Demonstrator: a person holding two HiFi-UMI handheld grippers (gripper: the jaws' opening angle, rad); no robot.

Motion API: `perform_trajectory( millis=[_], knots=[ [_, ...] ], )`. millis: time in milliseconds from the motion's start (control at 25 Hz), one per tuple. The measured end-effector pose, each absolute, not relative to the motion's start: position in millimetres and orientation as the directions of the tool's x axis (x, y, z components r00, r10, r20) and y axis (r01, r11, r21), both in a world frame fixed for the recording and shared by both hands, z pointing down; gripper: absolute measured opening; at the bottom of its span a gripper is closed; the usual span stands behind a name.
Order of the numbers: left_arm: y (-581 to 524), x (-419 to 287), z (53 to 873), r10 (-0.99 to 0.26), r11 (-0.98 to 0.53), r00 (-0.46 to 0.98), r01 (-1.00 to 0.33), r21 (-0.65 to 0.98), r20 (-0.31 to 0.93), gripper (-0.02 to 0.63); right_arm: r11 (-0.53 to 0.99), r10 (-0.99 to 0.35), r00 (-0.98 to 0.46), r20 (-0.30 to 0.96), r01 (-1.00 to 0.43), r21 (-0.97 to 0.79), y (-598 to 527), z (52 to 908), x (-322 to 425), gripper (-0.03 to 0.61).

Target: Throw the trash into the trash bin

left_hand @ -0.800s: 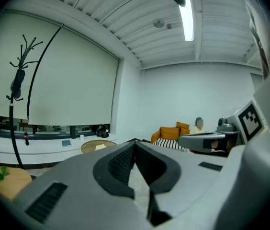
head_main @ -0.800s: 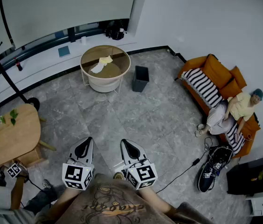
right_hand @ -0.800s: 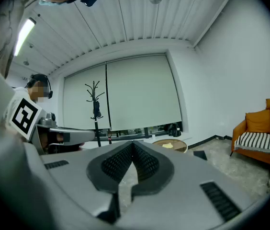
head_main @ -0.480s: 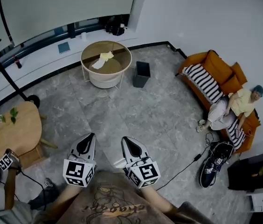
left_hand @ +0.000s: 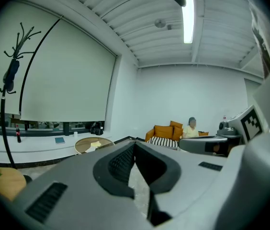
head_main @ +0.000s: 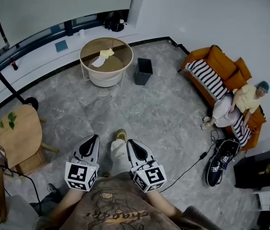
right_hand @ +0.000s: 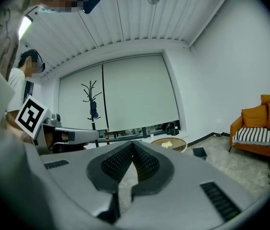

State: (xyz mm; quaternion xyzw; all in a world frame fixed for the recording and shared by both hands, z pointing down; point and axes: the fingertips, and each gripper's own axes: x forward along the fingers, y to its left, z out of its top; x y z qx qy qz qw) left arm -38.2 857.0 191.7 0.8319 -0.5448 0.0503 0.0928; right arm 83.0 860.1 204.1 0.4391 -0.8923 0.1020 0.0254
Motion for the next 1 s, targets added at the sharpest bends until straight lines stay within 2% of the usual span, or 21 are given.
perform_trajectory(
  millis=[1000],
  knots=[
    [705.0,-67.2,196.5,-0.904,-0.365,0.379,-0.925,0.106,0.198,0.018,0.599,-0.774,-0.622,0.123,-0.781,-0.18,698.7,208.6,59.5,0.017]
  ],
)
